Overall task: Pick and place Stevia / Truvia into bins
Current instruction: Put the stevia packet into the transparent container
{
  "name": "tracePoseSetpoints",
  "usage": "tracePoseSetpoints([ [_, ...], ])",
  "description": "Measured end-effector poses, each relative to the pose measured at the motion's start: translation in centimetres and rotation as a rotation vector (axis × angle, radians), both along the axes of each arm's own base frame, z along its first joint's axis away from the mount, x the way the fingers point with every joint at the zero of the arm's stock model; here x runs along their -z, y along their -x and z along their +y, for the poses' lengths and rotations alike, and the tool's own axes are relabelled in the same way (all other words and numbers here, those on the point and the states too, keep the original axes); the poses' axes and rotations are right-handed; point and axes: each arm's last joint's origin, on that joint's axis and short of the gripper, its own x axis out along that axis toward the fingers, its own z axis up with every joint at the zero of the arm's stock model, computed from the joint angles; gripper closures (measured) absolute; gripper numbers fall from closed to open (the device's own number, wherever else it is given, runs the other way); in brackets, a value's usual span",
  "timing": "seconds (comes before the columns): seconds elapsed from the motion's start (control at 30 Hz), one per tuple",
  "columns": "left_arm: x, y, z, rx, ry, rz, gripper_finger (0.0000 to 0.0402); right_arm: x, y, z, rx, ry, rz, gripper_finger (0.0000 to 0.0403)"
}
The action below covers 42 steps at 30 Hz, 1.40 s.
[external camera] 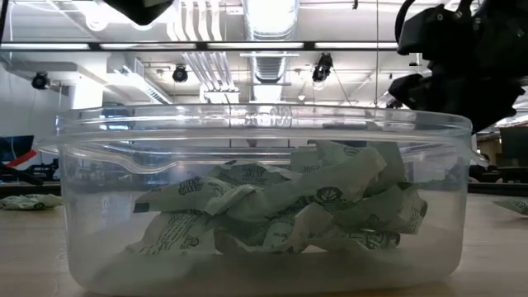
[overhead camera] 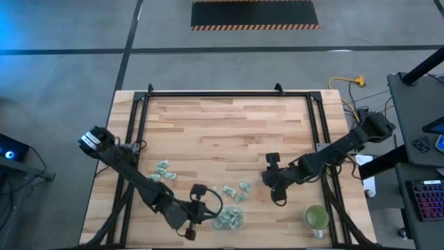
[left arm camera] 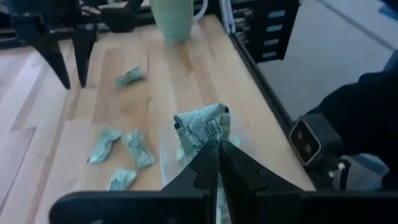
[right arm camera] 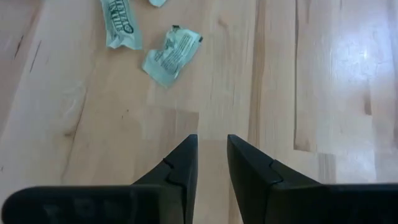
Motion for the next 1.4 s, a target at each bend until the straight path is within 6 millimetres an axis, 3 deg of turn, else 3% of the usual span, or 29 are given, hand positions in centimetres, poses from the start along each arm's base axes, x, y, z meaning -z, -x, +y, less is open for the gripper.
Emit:
tracePoseSetpoints([
  [0.4, 5.0, -2.5, -0.1, 0.056, -0.026, 0.137, 0.0391, -0.1, 0.2, 0.3, -0.053, -0.09, 0.036, 0.0309],
  [0.6, 4.4, -2.6, 0.1, 0.054, -0.016, 0.13, 0.0325, 0.1, 0.4, 0.1, 0.005, -0.109, 0.065, 0.0287],
  [0.83, 3.3, -2.4, 0.3, 0.051, -0.001, 0.106, 0.0267, 0.7, 1.9, -0.5, 0.223, -0.143, 0.212, 0.0263],
  [1.03, 3.4, -2.3, 0.4, 0.049, -0.008, 0.118, 0.0258, 1.1, 2.2, 0.5, 0.257, -0.257, 0.233, 0.0253],
  [1.4, 3.7, -2.1, 0.5, 0.034, 0.004, 0.138, 0.0257, 1.6, 2.9, 2.3, 0.169, -0.285, 0.216, 0.0252],
])
